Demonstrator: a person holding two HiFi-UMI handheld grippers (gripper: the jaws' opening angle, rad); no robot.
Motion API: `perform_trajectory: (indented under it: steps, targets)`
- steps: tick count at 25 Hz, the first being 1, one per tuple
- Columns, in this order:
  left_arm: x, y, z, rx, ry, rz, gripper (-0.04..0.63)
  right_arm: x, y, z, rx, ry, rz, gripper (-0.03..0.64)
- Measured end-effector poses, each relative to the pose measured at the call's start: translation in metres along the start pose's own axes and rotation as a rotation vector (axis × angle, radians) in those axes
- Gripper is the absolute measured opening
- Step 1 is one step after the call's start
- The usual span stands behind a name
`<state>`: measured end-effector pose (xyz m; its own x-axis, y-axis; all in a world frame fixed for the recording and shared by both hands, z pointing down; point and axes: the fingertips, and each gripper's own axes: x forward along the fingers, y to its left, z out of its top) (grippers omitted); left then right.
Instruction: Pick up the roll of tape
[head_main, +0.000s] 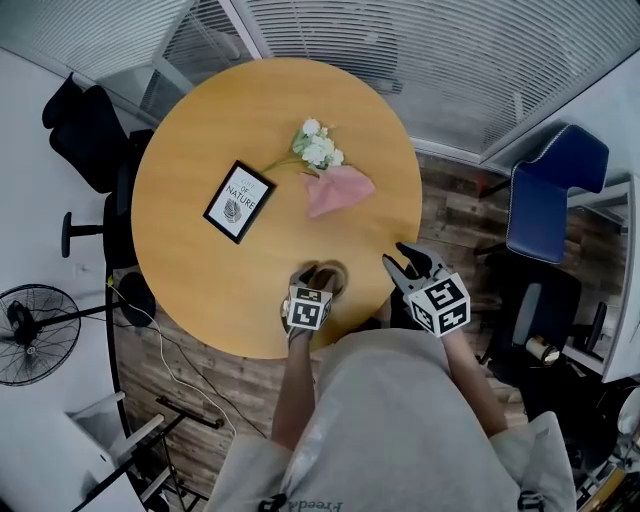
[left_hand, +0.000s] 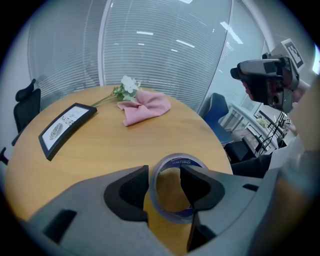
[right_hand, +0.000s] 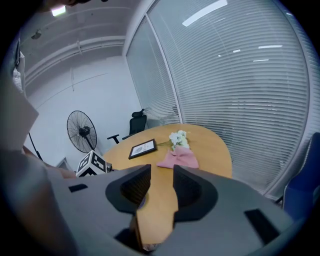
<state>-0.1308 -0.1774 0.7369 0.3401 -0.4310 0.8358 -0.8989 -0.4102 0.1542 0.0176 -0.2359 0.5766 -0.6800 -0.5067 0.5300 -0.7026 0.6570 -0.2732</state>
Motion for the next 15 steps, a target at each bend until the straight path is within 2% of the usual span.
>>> perform_trajectory:
  steps: [12, 15]
  targets:
    - [0.007, -0.005, -0.013, 0.188, 0.121, 0.019, 0.184, -0.008, -0.007, 0.009, 0.02, -0.047, -0.021, 0.135]
    - [0.007, -0.003, -0.014, 0.204, 0.129, 0.018, 0.181, -0.007, -0.006, 0.011, 0.022, -0.059, -0.023, 0.133]
